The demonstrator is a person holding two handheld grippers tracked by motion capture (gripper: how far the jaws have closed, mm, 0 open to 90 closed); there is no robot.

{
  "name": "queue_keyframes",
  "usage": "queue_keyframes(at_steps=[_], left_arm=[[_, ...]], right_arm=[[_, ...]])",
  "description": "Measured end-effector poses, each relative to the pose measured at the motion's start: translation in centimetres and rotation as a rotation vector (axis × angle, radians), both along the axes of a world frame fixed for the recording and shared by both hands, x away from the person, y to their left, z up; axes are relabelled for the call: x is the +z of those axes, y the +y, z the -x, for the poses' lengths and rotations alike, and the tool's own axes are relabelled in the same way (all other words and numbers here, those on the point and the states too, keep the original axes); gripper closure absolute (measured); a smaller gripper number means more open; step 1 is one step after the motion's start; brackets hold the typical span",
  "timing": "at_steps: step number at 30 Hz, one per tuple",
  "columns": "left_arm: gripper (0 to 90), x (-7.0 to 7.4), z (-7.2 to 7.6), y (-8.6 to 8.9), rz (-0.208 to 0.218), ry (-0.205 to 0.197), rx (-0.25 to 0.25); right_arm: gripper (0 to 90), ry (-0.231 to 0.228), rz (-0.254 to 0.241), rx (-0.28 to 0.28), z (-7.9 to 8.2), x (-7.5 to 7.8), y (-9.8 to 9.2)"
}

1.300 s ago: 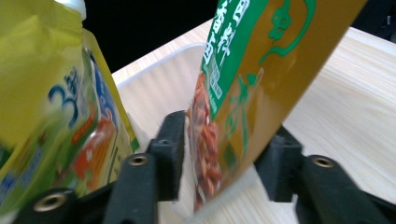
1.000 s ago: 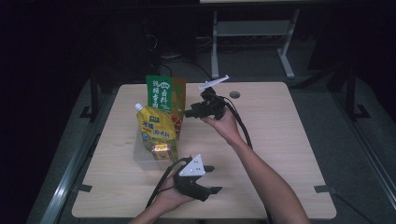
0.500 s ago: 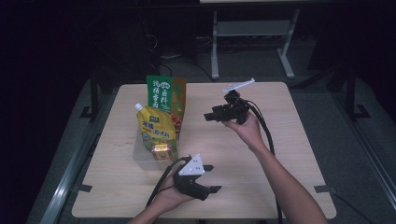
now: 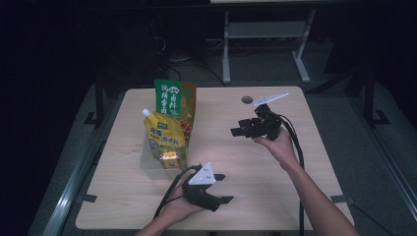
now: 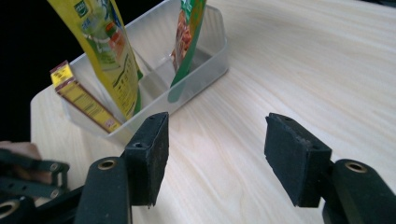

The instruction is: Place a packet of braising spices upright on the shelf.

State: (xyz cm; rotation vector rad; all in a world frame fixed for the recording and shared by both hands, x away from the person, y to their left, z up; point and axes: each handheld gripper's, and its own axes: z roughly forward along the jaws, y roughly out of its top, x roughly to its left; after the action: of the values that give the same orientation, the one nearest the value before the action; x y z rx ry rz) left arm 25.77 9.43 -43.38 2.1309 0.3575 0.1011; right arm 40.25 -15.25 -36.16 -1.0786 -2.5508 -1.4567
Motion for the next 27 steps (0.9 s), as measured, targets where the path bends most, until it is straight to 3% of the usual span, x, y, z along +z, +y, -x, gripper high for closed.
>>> queue_keyframes(at_steps=[5,11,14,16,22,27], left_arm=[[28.1,-0.1,0.0,-0.1,-0.002,0.003,-0.001],[28.0,-0.1,-0.1,0.1,-0.01,0.0,0.0],[28.0,-0.1,-0.1,0.1,-0.007,0.0,0.001],[27.7,-0.1,-0.1,0.1,-0.01,-0.004,0.0],[27.7,-0.1,-0.1,0.1,-0.027,-0.007,-0.005],[27.7,-0.3,0.0,0.0,-0.009,0.003,0.003]], right_arm=[[37.3,0.037,-0.003,0.012,0.6,-0.4,-1.4],[36.6,0.047,-0.003,-0.001,1.6,-0.9,-2.8],[37.3,0.032,-0.013,-0.008,2.2,-1.3,-3.4],[36.2,0.058,-0.011,-0.008,2.6,-1.7,-3.8],[36.1,0.07,-0.011,-0.029,3.6,-2.8,-5.1],[35.5,0.08,-0.021,-0.051,4.9,-3.6,-6.4]])
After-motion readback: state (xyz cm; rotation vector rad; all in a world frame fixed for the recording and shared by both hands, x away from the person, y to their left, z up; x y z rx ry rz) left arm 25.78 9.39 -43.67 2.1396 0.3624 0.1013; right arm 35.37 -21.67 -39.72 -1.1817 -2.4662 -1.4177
